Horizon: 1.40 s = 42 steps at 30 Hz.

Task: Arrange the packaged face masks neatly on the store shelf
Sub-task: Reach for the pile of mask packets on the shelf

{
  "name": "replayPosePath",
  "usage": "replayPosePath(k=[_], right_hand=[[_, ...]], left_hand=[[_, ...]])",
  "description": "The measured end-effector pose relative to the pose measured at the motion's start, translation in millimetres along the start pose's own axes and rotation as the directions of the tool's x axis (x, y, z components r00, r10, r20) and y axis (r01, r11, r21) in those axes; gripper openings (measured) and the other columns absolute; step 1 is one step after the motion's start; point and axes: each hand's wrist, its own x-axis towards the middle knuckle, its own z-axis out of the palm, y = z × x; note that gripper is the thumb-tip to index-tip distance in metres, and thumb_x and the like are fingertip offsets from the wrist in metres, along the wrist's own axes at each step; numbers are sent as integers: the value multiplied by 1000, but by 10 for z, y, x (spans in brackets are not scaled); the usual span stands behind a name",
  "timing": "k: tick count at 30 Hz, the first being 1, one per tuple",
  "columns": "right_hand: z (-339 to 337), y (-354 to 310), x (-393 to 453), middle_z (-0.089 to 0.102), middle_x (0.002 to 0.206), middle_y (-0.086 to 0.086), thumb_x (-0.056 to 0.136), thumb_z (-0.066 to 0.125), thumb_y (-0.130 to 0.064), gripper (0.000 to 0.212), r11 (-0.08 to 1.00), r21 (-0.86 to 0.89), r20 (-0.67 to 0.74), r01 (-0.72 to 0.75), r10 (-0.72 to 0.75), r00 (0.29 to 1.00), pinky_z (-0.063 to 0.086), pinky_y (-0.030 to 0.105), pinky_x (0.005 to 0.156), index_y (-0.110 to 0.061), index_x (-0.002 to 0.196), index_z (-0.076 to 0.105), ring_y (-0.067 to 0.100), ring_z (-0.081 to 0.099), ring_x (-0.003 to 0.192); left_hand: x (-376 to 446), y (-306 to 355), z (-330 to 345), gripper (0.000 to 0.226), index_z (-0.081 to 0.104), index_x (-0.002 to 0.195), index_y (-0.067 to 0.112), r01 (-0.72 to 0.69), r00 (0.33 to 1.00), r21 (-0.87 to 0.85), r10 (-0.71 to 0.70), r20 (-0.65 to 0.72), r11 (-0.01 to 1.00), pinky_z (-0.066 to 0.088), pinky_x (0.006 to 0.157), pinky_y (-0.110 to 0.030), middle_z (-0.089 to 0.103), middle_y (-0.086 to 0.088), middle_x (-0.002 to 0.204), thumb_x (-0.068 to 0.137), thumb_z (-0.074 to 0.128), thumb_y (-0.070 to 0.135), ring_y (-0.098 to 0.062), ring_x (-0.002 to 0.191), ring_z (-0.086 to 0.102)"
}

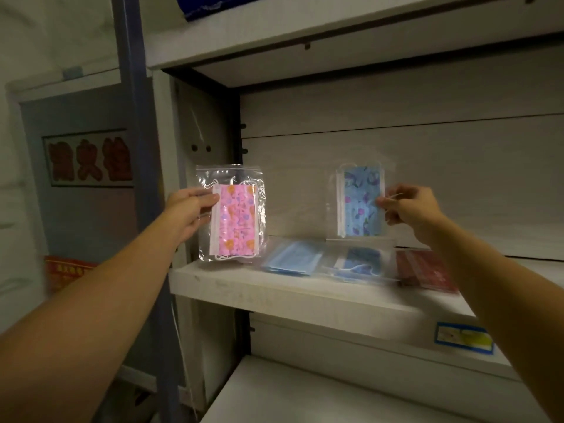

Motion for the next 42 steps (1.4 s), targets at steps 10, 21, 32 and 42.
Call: replayPosePath(k=[10, 21, 32, 42], right_hand=[[306, 15, -19, 58, 68, 13, 84, 77, -1, 23, 998, -34, -107, -50, 46, 993, 50, 21, 41, 6, 102, 64, 18, 54, 47], [391, 4, -138, 61, 70, 16, 84, 76, 0, 21, 988, -137, -205, -68, 38, 978, 50, 20, 42, 9, 99, 66, 9, 54, 39], [118, 61, -134, 63, 73, 18, 80, 81, -3, 18, 933, -294, -145, -208, 172, 974, 54, 27, 49, 5, 92, 70, 21, 58, 53], [144, 379, -103, 74, 97, 15, 79, 84, -26, 30, 567, -786, -48, -246, 341, 939, 54, 36, 77, -3, 97, 77, 21, 62, 76]], left_hand=[[697, -347, 36, 19, 69, 103, 3, 89, 980, 31, -93, 179, 996, 62, 62, -30, 74, -17, 97, 87, 68, -8, -21, 76, 76], [1116, -916, 60, 21, 72, 106, 5, 28, 961, 441, -146, 237, 897, 54, 92, -41, 73, -15, 101, 85, 76, 2, -30, 91, 68], [1105, -1027, 38, 53, 60, 104, 9, -208, 965, 879, -58, 257, 429, 55, 77, -39, 65, -10, 100, 76, 85, 46, -28, 88, 62], [1019, -774, 251, 55, 53, 128, 6, -447, 887, 837, 32, 461, 316, 57, 84, -43, 62, -13, 118, 90, 70, 42, -27, 97, 63]])
